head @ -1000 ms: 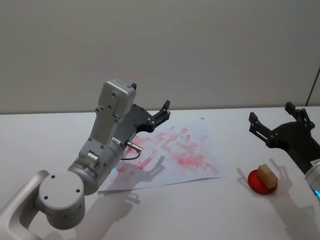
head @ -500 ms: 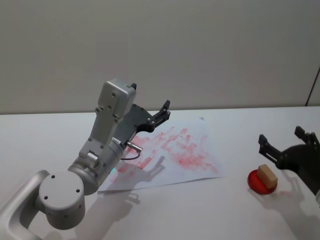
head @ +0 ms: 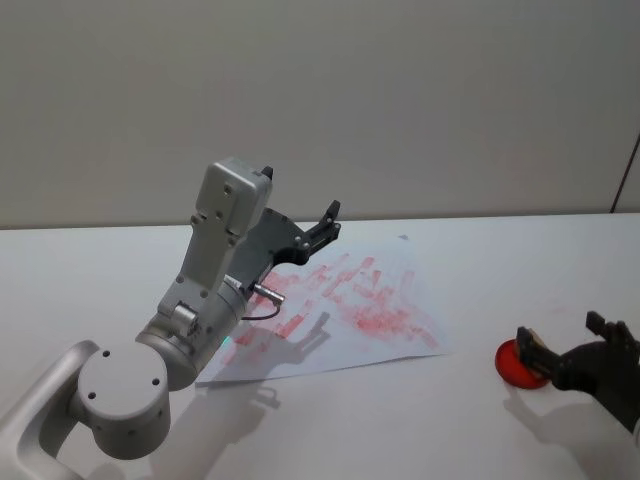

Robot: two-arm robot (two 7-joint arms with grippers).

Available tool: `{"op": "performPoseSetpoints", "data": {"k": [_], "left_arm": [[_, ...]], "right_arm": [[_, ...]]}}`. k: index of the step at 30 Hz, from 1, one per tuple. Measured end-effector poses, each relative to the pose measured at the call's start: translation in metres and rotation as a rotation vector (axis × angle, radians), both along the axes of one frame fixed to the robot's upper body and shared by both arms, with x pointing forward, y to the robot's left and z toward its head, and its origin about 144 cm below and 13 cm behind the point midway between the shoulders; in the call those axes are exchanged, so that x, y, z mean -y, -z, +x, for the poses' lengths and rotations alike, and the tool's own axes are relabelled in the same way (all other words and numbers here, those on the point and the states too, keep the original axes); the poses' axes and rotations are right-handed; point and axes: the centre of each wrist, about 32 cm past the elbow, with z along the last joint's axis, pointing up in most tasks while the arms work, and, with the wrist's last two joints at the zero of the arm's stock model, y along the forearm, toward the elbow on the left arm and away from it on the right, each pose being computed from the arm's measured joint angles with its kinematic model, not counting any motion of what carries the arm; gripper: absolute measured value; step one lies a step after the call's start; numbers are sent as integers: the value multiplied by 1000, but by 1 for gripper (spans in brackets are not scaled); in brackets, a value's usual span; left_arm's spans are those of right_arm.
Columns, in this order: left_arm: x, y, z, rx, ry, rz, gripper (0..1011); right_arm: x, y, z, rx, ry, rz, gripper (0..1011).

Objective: Use the one hand to pick up the stamp and affix it onto the A4 paper.

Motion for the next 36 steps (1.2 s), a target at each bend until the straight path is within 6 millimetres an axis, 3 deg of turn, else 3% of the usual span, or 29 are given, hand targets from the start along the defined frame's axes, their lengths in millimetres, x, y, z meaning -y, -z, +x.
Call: {"op": "performPoseSetpoints", "data": {"k": [9, 26, 36], "left_arm": [[0, 0, 0, 0, 0, 0, 1001], [0, 0, 0, 0, 0, 0, 1001], [0, 0, 0, 0, 0, 0, 1001]], "right_arm": [[-1, 5, 0, -82, -17, -33, 1001], [1, 10, 20, -133, -54, -84, 1001], [1, 12, 26, -141, -64, -94, 806]]}}
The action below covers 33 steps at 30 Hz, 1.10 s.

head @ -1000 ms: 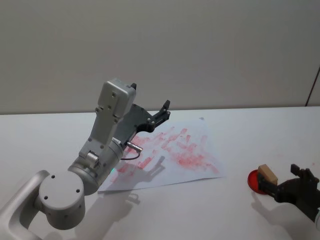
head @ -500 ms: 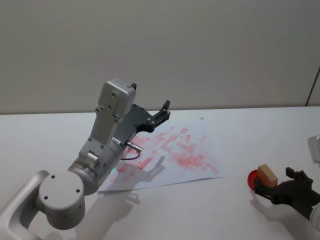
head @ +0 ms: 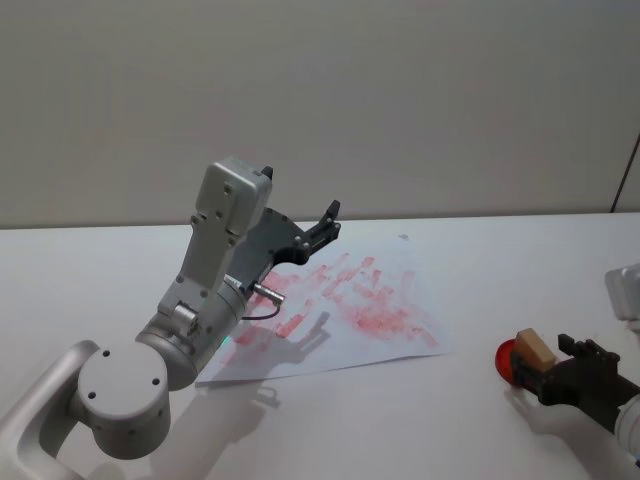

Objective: Use the one hand to pick up the stamp and affix it onto the A4 paper.

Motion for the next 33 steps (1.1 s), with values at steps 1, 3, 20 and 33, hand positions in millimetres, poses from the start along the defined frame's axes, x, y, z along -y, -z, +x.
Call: {"op": "performPoseSetpoints", "data": {"k": [1, 3, 20, 33], "left_arm": [[0, 0, 0, 0, 0, 0, 1001], [0, 0, 0, 0, 0, 0, 1001], [0, 0, 0, 0, 0, 0, 1001], [0, 0, 0, 0, 0, 0, 1001]], "right_arm": [[0, 0, 0, 0, 0, -1, 763], [0, 0, 1, -2, -2, -2, 729], [0, 1, 4, -2, -8, -7, 214], [-5, -10, 14, 106, -40, 0, 216]]}}
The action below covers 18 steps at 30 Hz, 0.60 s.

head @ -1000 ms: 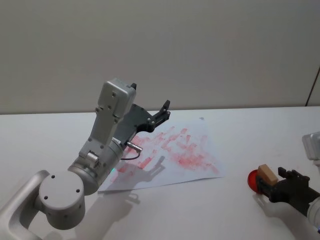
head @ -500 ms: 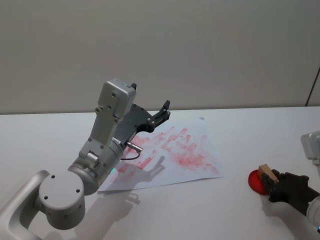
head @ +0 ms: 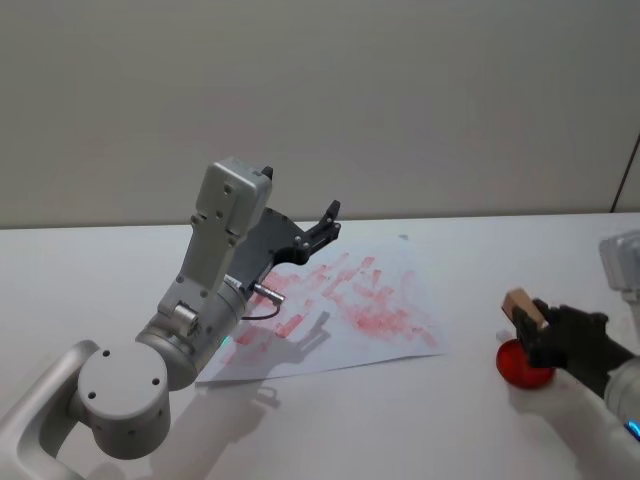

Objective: Use the one hand to pick up the stamp and affix it onto the A4 paper.

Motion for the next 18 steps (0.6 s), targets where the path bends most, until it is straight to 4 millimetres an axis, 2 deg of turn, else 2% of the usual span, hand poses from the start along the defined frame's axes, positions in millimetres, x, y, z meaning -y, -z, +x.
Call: {"op": "performPoseSetpoints", "data": {"k": [6, 10, 18], "left_arm": [[0, 0, 0, 0, 0, 0, 1001], [0, 0, 0, 0, 0, 0, 1001], [0, 0, 0, 0, 0, 0, 1001]], "right_arm": [[-7, -9, 13, 68, -42, 19, 214], [-16, -17, 29, 121, -97, 47, 216], [-30, -18, 57, 135, -176, 89, 216]]}}
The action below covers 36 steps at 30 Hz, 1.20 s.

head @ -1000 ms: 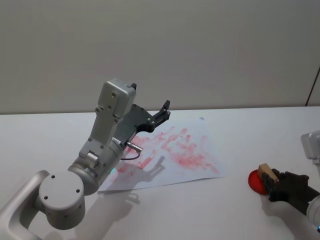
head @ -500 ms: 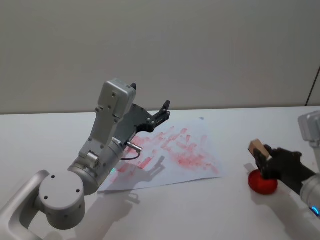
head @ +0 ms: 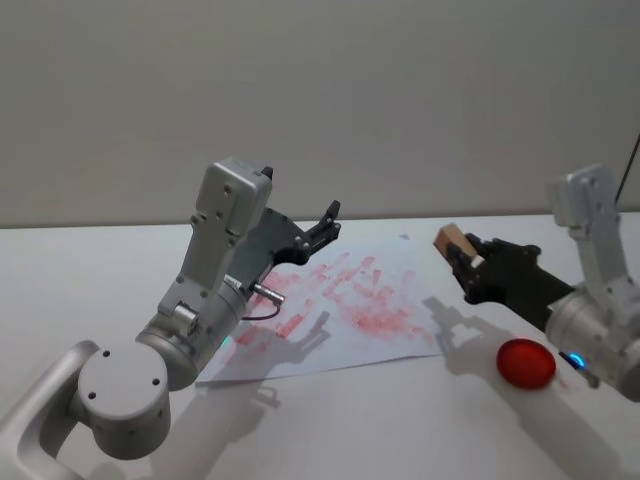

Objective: Use the one hand to pick up the stamp and affix it onto the A4 paper.

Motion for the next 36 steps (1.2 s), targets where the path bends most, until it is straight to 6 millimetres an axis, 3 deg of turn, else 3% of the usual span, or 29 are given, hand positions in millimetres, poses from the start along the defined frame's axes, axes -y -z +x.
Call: {"op": "performPoseSetpoints", "data": {"k": [14, 36], "left_arm": [[0, 0, 0, 0, 0, 0, 1001], [0, 0, 0, 0, 0, 0, 1001]], "right_arm": [[-23, 13, 30, -120, -77, -13, 216], [-43, 36, 43, -252, -119, -101, 216]]}}
